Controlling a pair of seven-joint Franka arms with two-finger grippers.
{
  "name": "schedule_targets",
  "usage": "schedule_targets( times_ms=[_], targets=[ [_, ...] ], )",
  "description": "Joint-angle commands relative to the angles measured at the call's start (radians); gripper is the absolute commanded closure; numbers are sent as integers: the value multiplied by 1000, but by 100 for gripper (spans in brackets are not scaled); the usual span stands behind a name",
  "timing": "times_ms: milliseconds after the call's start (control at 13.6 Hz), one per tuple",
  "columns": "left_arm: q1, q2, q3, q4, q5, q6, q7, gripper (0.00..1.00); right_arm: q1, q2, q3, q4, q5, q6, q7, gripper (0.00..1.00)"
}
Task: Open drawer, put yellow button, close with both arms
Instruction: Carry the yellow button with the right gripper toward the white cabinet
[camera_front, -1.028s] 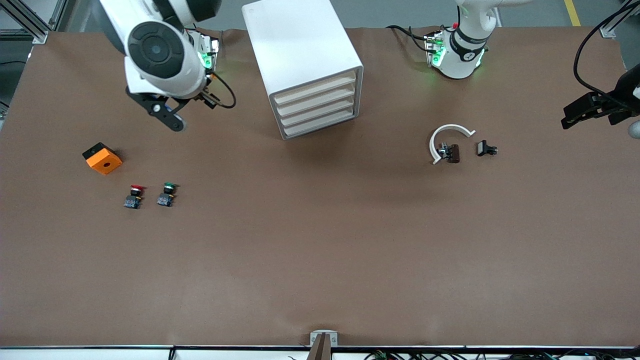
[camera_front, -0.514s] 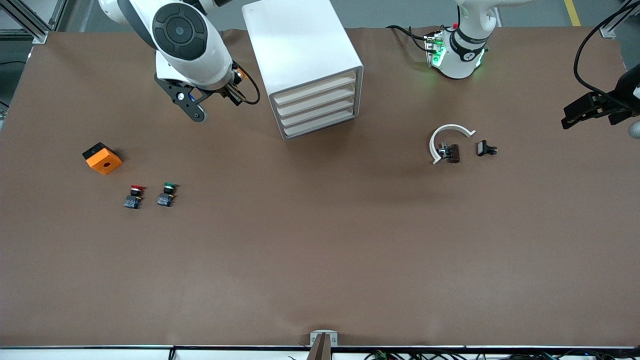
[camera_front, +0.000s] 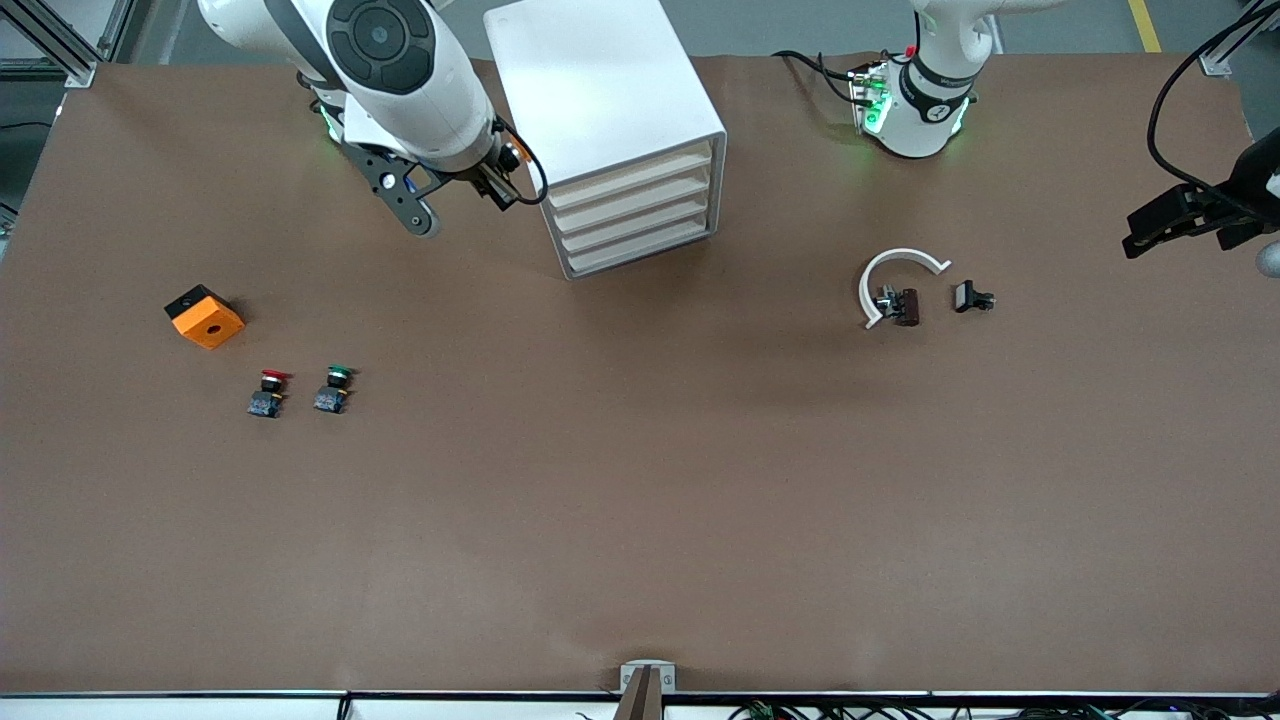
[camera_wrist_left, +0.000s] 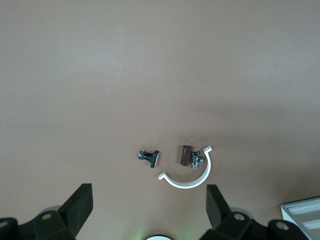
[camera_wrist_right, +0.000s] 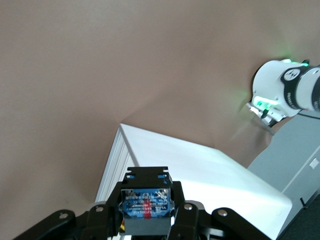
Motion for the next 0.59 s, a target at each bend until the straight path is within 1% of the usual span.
schedule_targets(
  times_ms=[0,73,367,514],
  targets=[
    [-1,7,1,15,7,-17,7,0,0,11,-15,23,77,22,28,76],
    [-1,7,1,15,7,-17,7,0,-4,12,-15,23,94,33,28,76],
    [-1,8,1,15,7,-15,7,0,-7,17,-18,25,109,54,28,76],
    [-1,8,1,15,7,-17,7,0,-18,17,-21,25,132,63,28,76]
  ],
)
